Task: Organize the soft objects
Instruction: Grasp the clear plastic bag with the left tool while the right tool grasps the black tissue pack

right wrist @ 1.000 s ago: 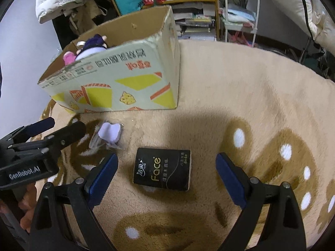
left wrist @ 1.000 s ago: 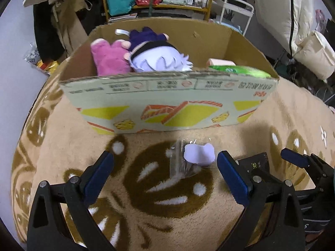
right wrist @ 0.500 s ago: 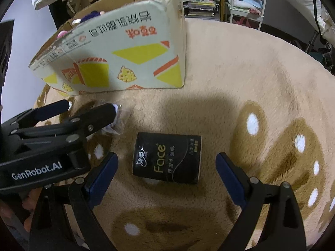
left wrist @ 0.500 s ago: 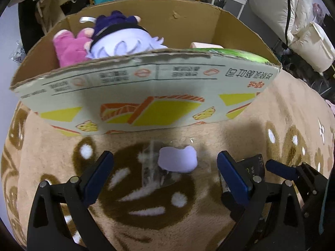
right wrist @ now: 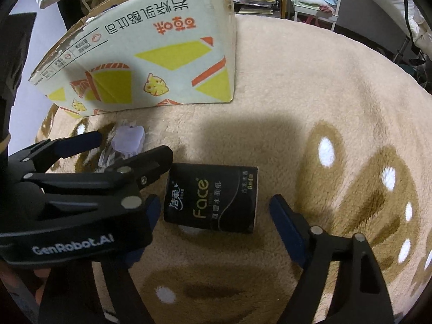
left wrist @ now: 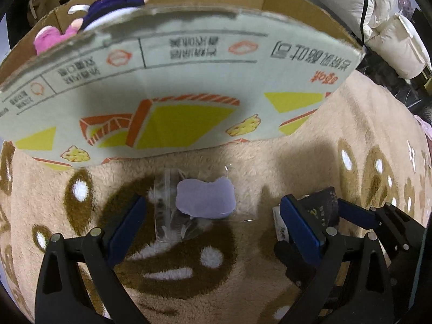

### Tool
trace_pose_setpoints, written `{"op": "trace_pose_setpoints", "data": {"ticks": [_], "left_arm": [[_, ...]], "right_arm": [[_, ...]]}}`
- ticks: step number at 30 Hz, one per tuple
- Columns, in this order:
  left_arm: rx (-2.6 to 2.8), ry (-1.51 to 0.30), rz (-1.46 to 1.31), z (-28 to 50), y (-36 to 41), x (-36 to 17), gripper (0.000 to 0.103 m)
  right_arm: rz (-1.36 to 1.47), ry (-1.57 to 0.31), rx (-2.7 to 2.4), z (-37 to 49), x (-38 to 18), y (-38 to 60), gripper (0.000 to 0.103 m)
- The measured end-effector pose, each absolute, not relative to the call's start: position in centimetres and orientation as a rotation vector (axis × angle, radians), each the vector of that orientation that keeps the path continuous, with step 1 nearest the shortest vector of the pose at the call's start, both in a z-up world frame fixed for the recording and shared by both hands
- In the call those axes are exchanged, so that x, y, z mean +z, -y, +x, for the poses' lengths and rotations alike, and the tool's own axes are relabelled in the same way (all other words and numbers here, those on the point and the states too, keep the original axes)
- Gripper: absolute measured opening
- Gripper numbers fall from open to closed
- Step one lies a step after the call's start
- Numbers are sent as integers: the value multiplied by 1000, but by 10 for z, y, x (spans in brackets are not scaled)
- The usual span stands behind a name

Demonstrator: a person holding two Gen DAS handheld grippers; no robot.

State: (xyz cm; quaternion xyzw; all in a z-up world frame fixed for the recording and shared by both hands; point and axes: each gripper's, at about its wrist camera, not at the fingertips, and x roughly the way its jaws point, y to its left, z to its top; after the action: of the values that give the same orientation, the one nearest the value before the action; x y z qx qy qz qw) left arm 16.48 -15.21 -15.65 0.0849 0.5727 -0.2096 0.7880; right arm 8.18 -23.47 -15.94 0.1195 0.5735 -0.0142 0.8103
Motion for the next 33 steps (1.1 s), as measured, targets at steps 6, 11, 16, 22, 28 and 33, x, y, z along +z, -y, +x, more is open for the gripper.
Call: {"op": "trace_pose_setpoints", "data": {"ticks": [6,11,16,22,28,33], "left_arm": [[-392,-1248,192,172,153,-164,98],[-384,-1249,210,174,158,-170,97],[-379,-1237,247,167,164,-177,95],[-381,-1247,255,161,160,-182,93],[-392,-1249,241,164,153,-181,90],[-389,-1247,230,166,146,-177,89]], "right_arm": [[233,-1227,-30,83,-162,237,83],[217,-1224,-26,82,-162,229,75],[205,-1221,-21,84,-162,224,72],[202,-1220,-20,84,-161,225,72],[194,-1223,-13,84,-163,227,72],[187,-1217,-8,84,-162,228,71]]}}
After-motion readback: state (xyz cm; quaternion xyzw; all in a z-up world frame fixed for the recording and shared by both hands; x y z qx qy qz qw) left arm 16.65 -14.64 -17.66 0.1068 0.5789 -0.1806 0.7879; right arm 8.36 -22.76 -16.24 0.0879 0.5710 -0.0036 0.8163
